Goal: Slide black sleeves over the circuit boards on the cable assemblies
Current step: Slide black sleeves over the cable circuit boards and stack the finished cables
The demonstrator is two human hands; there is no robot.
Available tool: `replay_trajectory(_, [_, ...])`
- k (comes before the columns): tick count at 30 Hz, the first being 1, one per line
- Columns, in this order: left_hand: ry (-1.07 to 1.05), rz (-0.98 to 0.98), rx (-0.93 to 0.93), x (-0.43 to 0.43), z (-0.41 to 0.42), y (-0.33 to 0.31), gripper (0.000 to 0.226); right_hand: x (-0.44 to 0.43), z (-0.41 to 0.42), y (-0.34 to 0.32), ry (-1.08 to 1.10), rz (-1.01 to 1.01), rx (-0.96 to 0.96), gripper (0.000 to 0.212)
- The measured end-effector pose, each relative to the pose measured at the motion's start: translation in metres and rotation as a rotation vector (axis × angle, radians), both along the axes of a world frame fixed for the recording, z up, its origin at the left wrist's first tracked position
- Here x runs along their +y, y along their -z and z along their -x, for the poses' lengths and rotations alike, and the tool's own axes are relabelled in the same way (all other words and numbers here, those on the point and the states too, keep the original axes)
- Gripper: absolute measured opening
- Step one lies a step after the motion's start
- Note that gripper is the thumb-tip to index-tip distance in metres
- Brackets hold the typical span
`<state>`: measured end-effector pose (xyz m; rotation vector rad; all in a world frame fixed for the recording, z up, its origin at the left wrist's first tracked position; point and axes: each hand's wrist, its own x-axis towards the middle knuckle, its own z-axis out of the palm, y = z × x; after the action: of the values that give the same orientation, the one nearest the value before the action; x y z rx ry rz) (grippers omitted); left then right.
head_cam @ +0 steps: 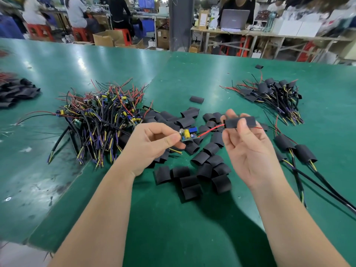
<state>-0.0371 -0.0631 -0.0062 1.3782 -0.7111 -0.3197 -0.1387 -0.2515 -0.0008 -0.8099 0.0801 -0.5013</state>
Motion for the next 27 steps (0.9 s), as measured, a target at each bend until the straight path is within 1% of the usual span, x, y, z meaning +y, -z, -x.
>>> replay_trajectory(2, [0.037, -0.041, -0.015, -0.007, 0.007, 0.0, 0.013, 0.008, -0.002, 0.003, -0.054, 0.006, 0.03, 0.016])
replay_trajectory(5, [0.061, -0.048, -0.054, -0.013, 0.013, 0.001, 0.014, 0.019, -0.003, 0.007, -0.163, 0.02, 0.034, 0.011])
replay_trajectory(7, [0.04, -0.027, -0.068, -0.013, 0.015, 0.0, 0.015, 0.021, -0.002, 0.007, -0.196, 0.029, 0.024, 0.016])
replay_trajectory(10, [-0.002, 0.043, -0.049, -0.012, 0.016, -0.002, 0.015, 0.015, 0.001, 0.004, -0.232, 0.061, 0.008, 0.016])
replay_trajectory(12, [-0.025, 0.06, -0.031, -0.011, 0.015, -0.003, 0.009, 0.01, 0.002, 0.003, -0.21, 0.152, -0.001, 0.027])
replay_trajectory(14, [-0.038, 0.057, -0.012, -0.01, 0.014, -0.004, 0.007, 0.009, 0.003, 0.003, -0.153, 0.239, 0.0, 0.032])
replay_trajectory(17, [-0.041, 0.048, -0.003, -0.012, 0.016, -0.005, 0.008, 0.014, 0.003, 0.002, -0.106, 0.281, -0.005, 0.041])
replay_trajectory(22, [-0.004, -0.007, -0.03, -0.011, 0.017, -0.005, 0.015, 0.017, 0.002, 0.003, -0.034, 0.262, 0.035, 0.035])
replay_trajectory(25, [0.038, -0.032, -0.052, -0.01, 0.018, -0.005, 0.017, 0.015, 0.002, 0.005, -0.036, 0.363, 0.05, 0.046])
replay_trajectory(27, [0.079, -0.048, -0.049, -0.01, 0.019, -0.006, 0.014, 0.015, 0.002, 0.008, -0.071, 0.474, 0.053, 0.047])
